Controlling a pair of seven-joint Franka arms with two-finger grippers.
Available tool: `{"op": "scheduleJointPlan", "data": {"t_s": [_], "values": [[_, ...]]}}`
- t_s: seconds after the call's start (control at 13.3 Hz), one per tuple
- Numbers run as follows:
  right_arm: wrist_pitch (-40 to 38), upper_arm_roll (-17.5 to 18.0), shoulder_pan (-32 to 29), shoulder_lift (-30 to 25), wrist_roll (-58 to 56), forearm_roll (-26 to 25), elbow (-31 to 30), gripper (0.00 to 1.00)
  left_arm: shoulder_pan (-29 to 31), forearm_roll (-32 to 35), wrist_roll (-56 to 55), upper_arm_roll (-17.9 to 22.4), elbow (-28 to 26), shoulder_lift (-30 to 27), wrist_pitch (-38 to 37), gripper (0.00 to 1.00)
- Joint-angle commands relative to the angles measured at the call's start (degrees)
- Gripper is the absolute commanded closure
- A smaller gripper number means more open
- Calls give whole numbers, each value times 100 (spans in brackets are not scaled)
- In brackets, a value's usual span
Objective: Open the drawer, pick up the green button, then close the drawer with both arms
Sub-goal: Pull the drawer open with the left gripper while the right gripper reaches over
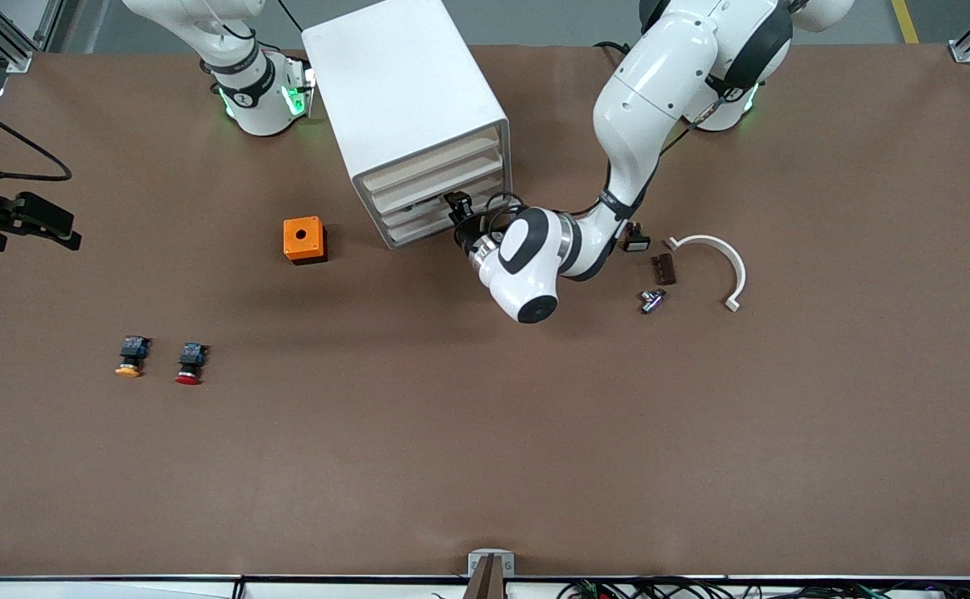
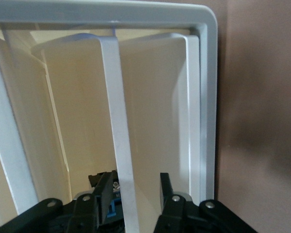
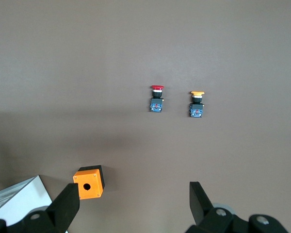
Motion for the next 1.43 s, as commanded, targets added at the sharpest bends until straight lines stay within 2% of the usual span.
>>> {"op": "scheduleJointPlan", "data": {"t_s": [0.0, 0.08, 0.15, 0.38, 0.98, 1.13, 1.2, 1.28, 1.35], "values": [[0, 40, -25, -64, -32, 5, 62, 0, -143, -113, -250, 51, 85, 34, -53, 69], [-17, 49, -25, -55, -32, 14, 115, 0, -134, -113, -321, 51, 85, 25, -79, 81], [-26, 49, -34, -55, -32, 14, 115, 0, -125, -105, -322, 51, 85, 7, -106, 98], [0, 49, 80, -47, 29, 40, 133, 0, 14, 1, -313, 113, 93, 7, -158, 100], [9, 49, 571, 173, 117, 40, 133, 0, 1043, -25, -77, 165, 427, -10, -150, 100], [-61, 49, 887, 191, 1017, 75, 124, 0, 1228, -34, 169, 165, 427, -37, -132, 100], [-62, 49, 1202, 191, 1623, 75, 124, 0, 1263, -34, 362, 157, 427, -28, -132, 65], [-44, 49, 1475, 217, 2160, 67, 124, 0, 1263, -25, 407, 157, 427, -37, -132, 2], [-35, 49, 1721, 330, 2826, 84, 133, 0, 1290, -25, 417, 165, 427, -54, -132, 0]]}}
